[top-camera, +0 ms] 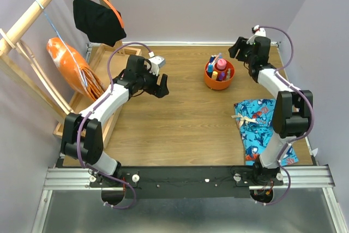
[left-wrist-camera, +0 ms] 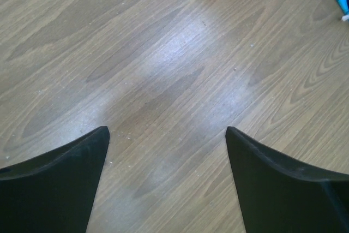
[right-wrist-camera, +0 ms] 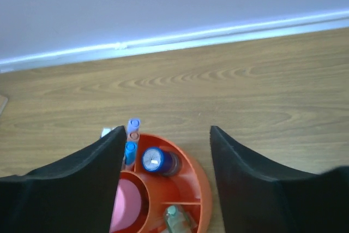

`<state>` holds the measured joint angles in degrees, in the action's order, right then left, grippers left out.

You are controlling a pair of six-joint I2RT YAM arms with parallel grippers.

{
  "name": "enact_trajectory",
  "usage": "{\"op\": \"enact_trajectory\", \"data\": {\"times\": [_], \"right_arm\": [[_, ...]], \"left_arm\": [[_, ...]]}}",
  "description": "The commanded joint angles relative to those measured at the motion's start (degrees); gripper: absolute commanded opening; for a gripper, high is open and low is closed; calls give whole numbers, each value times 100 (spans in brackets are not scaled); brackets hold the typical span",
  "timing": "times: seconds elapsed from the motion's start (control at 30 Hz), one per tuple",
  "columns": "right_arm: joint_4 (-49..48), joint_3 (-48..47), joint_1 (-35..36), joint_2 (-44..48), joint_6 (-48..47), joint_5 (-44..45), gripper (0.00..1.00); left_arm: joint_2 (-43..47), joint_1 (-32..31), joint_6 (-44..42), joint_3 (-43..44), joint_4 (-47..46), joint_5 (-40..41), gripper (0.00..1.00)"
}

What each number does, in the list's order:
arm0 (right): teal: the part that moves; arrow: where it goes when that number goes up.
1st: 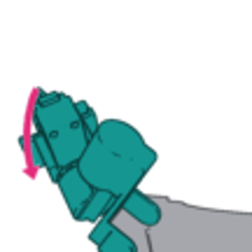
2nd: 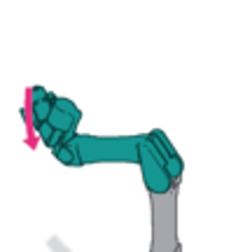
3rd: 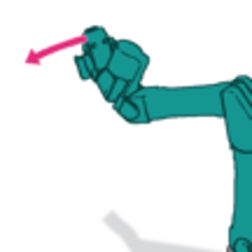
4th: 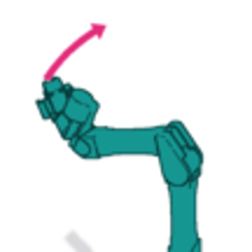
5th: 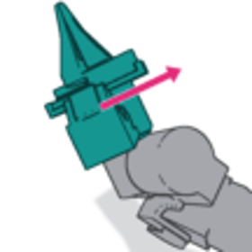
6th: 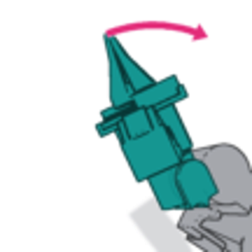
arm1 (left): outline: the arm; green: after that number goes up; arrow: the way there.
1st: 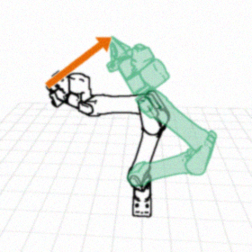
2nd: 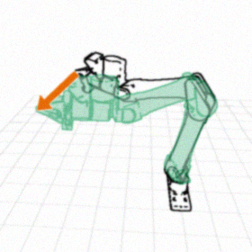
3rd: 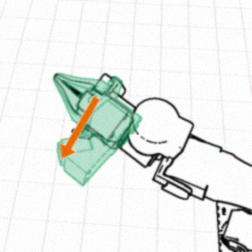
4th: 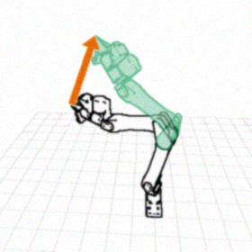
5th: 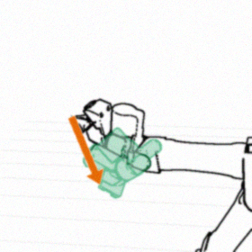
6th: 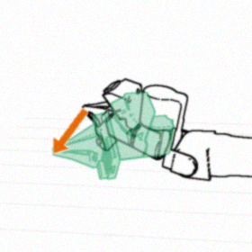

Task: Sort the stationery into containers
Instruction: Reset both arms

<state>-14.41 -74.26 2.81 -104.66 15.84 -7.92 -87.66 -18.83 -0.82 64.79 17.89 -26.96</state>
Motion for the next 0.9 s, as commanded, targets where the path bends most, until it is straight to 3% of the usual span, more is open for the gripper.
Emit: {"op": "enact_trajectory", "data": {"times": [0.0, 0.1, 0.23, 0.33, 0.53, 0.87], "right_arm": [[1658, -380, -237, 428, -238, 363, 75], [2842, -362, -254, 604, -634, 431, 83], [3804, -19, -254, 894, -713, 1623, 86], [3902, 481, -254, 1499, -731, 2109, 92], [3911, 1035, -254, 2571, -503, 2120, 100], [3990, 685, -254, 3400, -476, 2172, 100]], "left_arm": [[284, -33, -76, -63, -198, 393, 99], [346, -33, -295, -99, -198, 463, 99], [241, -138, -489, -2, -215, 823, 99], [205, -393, -709, 59, -347, 1428, 99], [30, -666, -727, 507, -558, 2238, 99], [-32, -806, -876, 1492, -594, 2108, 99]]}}
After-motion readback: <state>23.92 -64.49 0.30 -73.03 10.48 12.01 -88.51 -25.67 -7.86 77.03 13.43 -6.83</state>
